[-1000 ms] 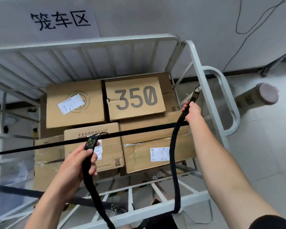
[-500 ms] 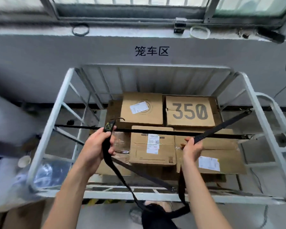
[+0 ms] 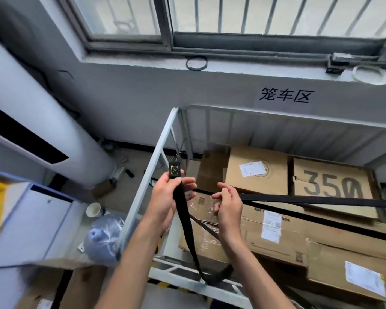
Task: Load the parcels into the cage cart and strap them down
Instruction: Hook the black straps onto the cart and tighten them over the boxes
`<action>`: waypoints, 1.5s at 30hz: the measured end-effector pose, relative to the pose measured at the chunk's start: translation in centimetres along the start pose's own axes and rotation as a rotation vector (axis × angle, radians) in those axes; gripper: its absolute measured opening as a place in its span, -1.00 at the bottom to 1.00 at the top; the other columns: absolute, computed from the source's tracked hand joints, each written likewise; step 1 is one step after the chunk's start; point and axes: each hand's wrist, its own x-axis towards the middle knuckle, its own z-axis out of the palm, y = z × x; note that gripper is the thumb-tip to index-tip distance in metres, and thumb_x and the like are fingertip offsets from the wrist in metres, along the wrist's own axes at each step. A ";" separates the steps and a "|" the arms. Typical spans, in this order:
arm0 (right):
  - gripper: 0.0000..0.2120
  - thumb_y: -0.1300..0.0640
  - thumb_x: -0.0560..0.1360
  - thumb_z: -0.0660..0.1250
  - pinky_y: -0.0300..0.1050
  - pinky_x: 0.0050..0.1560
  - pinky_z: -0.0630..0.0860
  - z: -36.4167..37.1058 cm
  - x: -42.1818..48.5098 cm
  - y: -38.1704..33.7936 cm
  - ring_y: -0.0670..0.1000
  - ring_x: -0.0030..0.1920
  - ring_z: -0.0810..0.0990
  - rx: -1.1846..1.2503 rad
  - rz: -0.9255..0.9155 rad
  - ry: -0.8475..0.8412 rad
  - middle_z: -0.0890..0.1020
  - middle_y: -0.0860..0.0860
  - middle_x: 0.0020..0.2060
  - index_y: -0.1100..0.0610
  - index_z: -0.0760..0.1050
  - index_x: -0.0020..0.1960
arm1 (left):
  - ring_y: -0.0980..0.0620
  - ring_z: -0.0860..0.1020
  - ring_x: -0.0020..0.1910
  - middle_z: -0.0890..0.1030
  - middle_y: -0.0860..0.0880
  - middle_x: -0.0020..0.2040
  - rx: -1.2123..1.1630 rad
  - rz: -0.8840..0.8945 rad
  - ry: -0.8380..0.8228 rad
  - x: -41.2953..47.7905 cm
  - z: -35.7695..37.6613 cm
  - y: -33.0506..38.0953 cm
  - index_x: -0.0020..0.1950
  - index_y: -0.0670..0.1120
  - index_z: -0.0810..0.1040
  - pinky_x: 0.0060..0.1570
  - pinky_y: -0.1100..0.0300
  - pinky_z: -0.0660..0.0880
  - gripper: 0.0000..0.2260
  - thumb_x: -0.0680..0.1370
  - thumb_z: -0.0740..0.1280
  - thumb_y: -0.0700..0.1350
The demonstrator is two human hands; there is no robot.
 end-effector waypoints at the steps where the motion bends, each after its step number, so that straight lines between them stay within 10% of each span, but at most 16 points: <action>1: -0.79 0.12 0.66 0.15 -0.20 -0.40 0.37 1.4 0.2 -0.3 -0.14 -0.42 0.44 -0.028 -0.008 -0.020 0.62 0.02 -0.22 -0.01 0.57 0.09 | -0.13 0.68 -0.08 0.69 -0.20 -0.07 -0.026 -0.019 0.011 0.9 -0.3 0.2 0.13 -0.18 0.43 0.00 -0.06 0.62 -0.88 0.68 0.12 -0.28; 12: -0.66 -0.26 0.51 0.28 0.16 0.05 0.61 11.2 6.1 -1.3 -0.10 -0.07 0.67 -0.297 -0.105 -0.229 0.72 -0.11 -0.14 -0.05 0.67 -0.02 | -0.02 0.64 -0.05 0.64 -0.15 -0.06 -0.158 -0.122 0.058 10.6 -1.7 0.3 0.10 -0.20 0.54 -0.05 0.17 0.59 -0.89 0.64 0.24 -0.30; 20: -0.90 0.05 0.49 0.42 0.06 0.08 0.61 14.9 12.7 -1.0 -0.06 -0.12 0.68 -0.380 -0.033 -0.082 0.73 -0.06 -0.23 0.03 0.69 -0.16 | 0.02 0.64 0.16 0.71 -0.03 0.09 0.287 -0.105 -0.193 16.9 -5.1 0.8 0.22 -0.01 0.62 0.27 -0.04 0.53 -0.75 0.62 0.28 -0.25; 24: -0.90 0.10 0.50 0.42 0.01 0.02 0.60 17.4 14.8 0.0 -0.06 -0.14 0.66 -0.415 -0.044 -0.036 0.71 -0.05 -0.25 0.02 0.68 -0.17 | 0.47 0.52 0.10 0.59 0.27 0.15 0.534 -0.133 -0.396 18.7 -7.9 2.4 0.48 0.10 0.42 0.17 0.42 0.45 -0.62 0.67 0.21 -0.14; 29: -0.88 0.09 0.54 0.39 0.03 -0.03 0.60 21.8 17.3 2.3 -0.08 -0.19 0.62 -0.495 -0.058 -0.079 0.67 -0.11 -0.29 0.01 0.66 -0.16 | 0.27 0.55 0.20 0.60 0.18 0.22 0.601 -0.152 -0.407 21.6 -13.7 5.0 0.44 0.06 0.46 0.29 0.22 0.47 -0.63 0.63 0.29 -0.05; 37: -0.89 0.13 0.59 0.31 -0.11 -0.11 0.47 22.9 20.2 5.1 -0.09 -0.21 0.52 -0.629 -0.022 -0.154 0.60 -0.06 -0.23 0.08 0.58 -0.09 | 0.05 0.43 -0.36 0.50 -0.04 -0.30 0.417 -0.144 -0.093 27.5 -28.3 11.1 0.15 -0.08 0.67 -0.38 0.29 0.44 -0.76 0.57 0.28 -0.08; 45: -0.87 0.21 0.59 0.31 -0.24 -0.06 0.46 22.4 22.4 10.1 -0.14 -0.14 0.56 -0.751 0.037 -0.259 0.64 -0.09 -0.17 0.08 0.63 0.03 | 0.14 0.18 -0.52 0.26 0.06 -0.42 0.497 -0.267 -0.001 36.8 -34.0 6.4 0.19 -0.18 0.59 -0.52 0.31 0.16 -0.80 0.64 0.23 -0.19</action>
